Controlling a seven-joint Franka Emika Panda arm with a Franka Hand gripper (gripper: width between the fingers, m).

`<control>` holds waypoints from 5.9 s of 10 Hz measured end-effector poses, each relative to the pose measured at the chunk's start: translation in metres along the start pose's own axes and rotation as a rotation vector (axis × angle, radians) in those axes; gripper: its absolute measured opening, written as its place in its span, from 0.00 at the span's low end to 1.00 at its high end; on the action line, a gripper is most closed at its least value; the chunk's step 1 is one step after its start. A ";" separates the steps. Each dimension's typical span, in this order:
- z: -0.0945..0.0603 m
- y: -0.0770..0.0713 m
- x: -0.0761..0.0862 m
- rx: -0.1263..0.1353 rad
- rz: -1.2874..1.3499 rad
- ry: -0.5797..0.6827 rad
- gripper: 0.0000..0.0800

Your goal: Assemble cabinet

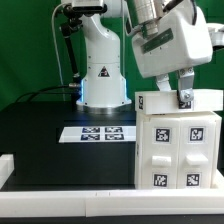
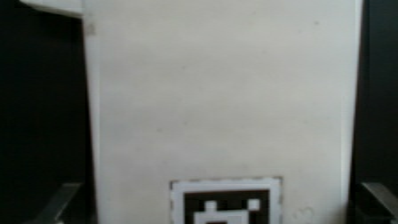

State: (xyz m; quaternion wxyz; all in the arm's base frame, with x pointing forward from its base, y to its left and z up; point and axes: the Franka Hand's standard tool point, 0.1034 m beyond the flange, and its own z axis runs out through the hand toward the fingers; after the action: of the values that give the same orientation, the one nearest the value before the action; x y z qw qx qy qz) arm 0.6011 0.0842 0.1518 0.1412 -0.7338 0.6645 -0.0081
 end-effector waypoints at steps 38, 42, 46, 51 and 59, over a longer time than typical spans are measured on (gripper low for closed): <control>-0.019 -0.019 -0.011 -0.172 -2.598 -0.111 1.00; -0.007 -0.004 -0.003 -0.182 -2.581 -0.132 1.00; -0.002 -0.002 0.001 -0.183 -2.574 -0.131 0.83; -0.002 -0.002 0.002 -0.182 -2.450 -0.116 0.69; -0.004 -0.005 0.003 -0.157 -1.797 -0.020 0.69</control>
Offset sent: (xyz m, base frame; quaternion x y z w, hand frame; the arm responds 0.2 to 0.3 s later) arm 0.0000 0.0000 0.0000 0.0000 0.0000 0.1938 0.9810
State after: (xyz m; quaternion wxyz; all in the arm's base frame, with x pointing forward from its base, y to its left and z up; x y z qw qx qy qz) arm 0.6056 0.0812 0.1558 0.0370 -0.9840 -0.1622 -0.0635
